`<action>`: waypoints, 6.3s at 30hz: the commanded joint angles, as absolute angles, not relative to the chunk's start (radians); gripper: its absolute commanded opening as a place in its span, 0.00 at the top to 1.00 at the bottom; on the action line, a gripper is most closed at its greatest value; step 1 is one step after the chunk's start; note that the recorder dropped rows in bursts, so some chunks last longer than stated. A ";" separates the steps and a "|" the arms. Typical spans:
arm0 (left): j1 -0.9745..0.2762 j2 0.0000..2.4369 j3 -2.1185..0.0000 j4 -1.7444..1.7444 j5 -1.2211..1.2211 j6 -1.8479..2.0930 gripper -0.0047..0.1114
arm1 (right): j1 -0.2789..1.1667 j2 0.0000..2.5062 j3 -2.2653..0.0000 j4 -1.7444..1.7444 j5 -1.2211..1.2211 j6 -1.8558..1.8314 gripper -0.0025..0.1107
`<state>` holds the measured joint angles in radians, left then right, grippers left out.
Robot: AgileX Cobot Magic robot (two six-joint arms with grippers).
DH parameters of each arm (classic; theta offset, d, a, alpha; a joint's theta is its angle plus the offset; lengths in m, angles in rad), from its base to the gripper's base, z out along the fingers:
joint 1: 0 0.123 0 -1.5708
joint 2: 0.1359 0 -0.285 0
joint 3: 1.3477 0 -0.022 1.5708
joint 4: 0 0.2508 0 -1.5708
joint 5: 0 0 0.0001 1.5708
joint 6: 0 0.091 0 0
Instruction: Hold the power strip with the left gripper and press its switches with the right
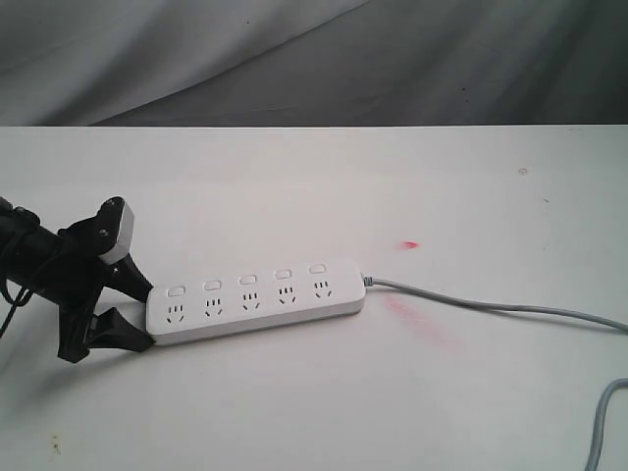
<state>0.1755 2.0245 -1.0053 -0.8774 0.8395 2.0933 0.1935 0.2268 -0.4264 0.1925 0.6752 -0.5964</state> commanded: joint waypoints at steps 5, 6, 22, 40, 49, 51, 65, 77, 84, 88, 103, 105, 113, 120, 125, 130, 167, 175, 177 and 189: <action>0.170 2.027 -1.007 -0.889 0.844 2.094 0.39 | -0.013 0.060 -0.326 0.252 0.511 -0.590 0.98; 0.170 2.027 -1.007 -0.889 0.844 2.094 0.39 | -0.026 0.038 -0.294 0.252 0.471 -0.590 0.98; 0.170 2.027 -1.007 -0.889 0.844 2.094 0.39 | -0.050 0.000 0.000 0.247 0.176 -0.594 0.98; 0.170 2.027 -1.007 -0.889 0.844 2.094 0.39 | -0.050 0.000 0.000 0.337 0.357 -0.594 0.98; 0.170 2.027 -1.007 -0.889 0.844 2.094 0.39 | -0.050 0.000 0.000 0.337 0.357 -0.594 0.98; 0.170 2.027 -1.007 -0.889 0.844 2.094 0.39 | -0.050 0.000 0.000 0.337 0.357 -0.594 0.98; 0.170 2.027 -1.007 -0.889 0.844 2.094 0.39 | -0.050 0.000 0.000 0.337 0.357 -0.594 0.98; 0.170 2.027 -1.007 -1.024 0.835 2.094 0.12 | -0.050 0.000 0.000 0.337 0.357 -0.594 0.98; 0.170 1.927 -1.007 -1.082 0.845 2.064 0.06 | -0.050 0.000 0.000 0.337 0.357 -0.594 0.98; 0.170 1.773 -1.007 -1.082 0.845 2.055 0.06 | -0.050 0.000 0.000 0.337 0.357 -0.594 0.98; 0.170 1.108 -1.007 -0.853 0.976 1.715 0.06 | -0.050 0.000 0.000 0.337 0.357 -0.594 0.98; 0.170 1.029 -1.005 -0.718 0.999 1.593 0.06 | -0.050 0.000 0.000 0.337 0.357 -0.594 0.98; 0.170 0.840 -1.005 -0.541 1.087 1.180 0.06 | -0.050 0.000 0.000 0.337 0.357 -0.594 0.98; 0.170 0.807 -1.005 -0.671 0.990 0.862 0.27 | -0.050 0.000 0.000 0.337 0.357 -0.594 0.98; 0.170 0.807 -1.005 -0.722 1.003 0.737 0.93 | -0.050 0.000 0.000 0.337 0.357 -0.594 0.98; 0.170 0.807 -1.005 -0.836 1.020 0.733 0.96 | -0.050 0.000 0.000 0.337 0.357 -0.594 0.98; 0.051 0.097 -0.198 -0.485 0.231 0.421 0.96 | -0.050 0.000 0.000 0.337 0.357 -0.594 0.98; 0.009 0.000 -0.016 -0.429 0.157 0.421 0.96 | -0.050 0.000 0.000 0.337 0.357 -0.594 0.98; 0.009 0.000 0.000 -0.429 0.155 0.419 0.96 | -0.050 0.000 0.000 0.337 0.357 -0.594 0.98; 0.009 0.000 0.000 -0.352 0.275 0.419 0.96 | -0.050 0.000 0.000 0.337 0.357 -0.594 0.98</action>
<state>0.0139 0.0043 -0.0042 -0.3567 0.2280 0.4279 -0.0416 0.0025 -0.0039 0.3319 0.3624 -0.5985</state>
